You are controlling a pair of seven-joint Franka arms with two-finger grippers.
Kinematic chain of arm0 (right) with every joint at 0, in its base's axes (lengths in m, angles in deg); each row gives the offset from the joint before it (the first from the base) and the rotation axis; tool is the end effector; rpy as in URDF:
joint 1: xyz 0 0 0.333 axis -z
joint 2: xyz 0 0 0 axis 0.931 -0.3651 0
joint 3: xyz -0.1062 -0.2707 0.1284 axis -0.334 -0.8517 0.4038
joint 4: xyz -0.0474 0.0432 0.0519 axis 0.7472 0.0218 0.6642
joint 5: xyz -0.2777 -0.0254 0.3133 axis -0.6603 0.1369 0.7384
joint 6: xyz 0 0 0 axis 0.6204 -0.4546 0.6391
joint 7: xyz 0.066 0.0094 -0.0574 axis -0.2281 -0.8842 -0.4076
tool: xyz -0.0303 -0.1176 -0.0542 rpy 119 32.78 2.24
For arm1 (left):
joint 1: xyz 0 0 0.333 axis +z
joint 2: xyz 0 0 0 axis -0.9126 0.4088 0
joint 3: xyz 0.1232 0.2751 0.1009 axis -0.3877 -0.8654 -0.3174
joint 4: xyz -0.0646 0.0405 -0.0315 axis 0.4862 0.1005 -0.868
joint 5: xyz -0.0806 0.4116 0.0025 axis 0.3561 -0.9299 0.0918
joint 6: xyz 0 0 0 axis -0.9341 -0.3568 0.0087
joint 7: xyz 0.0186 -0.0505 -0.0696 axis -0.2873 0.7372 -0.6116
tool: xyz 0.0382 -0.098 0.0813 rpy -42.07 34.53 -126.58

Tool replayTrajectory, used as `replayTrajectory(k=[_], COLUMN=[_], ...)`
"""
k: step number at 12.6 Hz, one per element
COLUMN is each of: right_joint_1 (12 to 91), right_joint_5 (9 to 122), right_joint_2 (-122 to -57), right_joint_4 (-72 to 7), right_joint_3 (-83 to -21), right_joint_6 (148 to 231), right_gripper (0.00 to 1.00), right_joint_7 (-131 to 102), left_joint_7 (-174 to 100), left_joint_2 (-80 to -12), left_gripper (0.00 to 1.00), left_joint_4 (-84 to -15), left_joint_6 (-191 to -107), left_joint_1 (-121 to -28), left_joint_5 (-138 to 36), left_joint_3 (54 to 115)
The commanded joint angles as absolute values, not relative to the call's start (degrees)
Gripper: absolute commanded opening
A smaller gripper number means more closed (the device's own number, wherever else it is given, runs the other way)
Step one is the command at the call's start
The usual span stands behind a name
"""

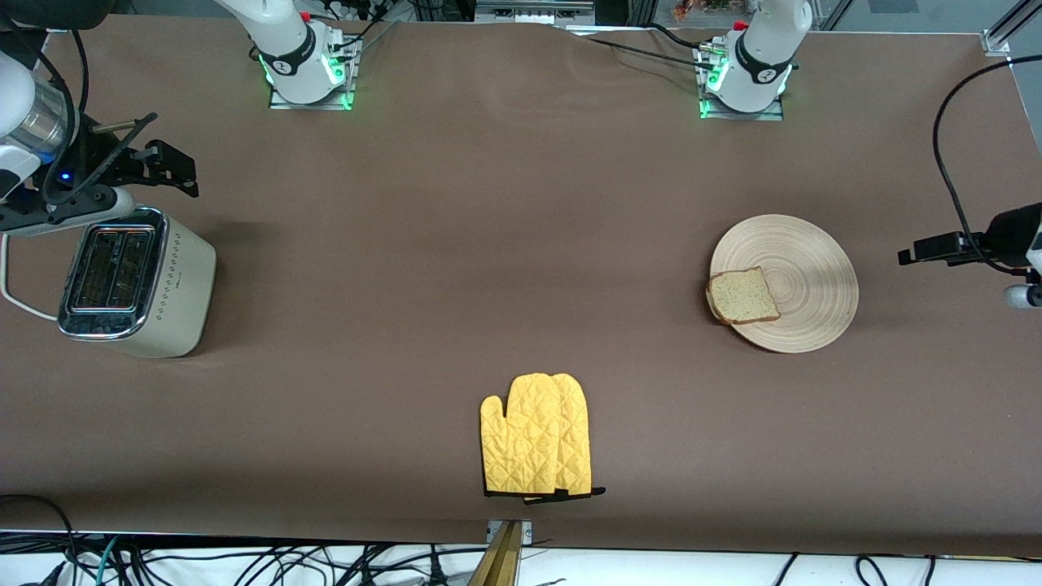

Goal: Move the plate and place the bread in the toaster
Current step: 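Lower the left gripper toward the wooden plate's rim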

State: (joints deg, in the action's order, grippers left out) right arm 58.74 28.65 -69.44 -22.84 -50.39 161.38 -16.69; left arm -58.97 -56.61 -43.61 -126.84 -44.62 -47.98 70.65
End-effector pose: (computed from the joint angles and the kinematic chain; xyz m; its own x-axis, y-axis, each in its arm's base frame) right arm 0.5868 0.0629 0.5705 0.9683 0.2324 -0.0911 0.2326 -0.9725 -0.0093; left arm 0.6097 0.1605 0.4169 0.9820 0.0420 -0.1843 0.0929 -0.9562 0.2776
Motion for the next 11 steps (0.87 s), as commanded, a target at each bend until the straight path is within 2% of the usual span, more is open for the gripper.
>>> replayTrajectory(k=[1, 6, 11], right_joint_1=[59.27, 59.36, 59.36], right_joint_5=[28.84, 28.93, 29.19], right_joint_2=[-69.35, -69.44, -69.44], right_joint_4=[-22.48, -22.57, -22.83], right_joint_3=[-50.07, -50.16, -50.16], right_joint_6=[161.44, 161.44, 161.88], right_gripper=[1.00, 1.00, 1.00], right_joint_7=[-17.48, -17.48, -17.48], left_joint_7=[-71.77, -92.10, -96.34], left_joint_2=[-50.52, -36.28, -28.53], left_gripper=[1.00, 1.00, 1.00], left_joint_4=[-41.81, -41.29, -41.37], left_joint_6=[-125.60, -125.69, -125.60], left_joint_1=[-37.94, -27.92, -26.58], left_joint_5=[-41.29, -29.84, -22.89], left_joint_3=[71.27, 71.27, 71.35])
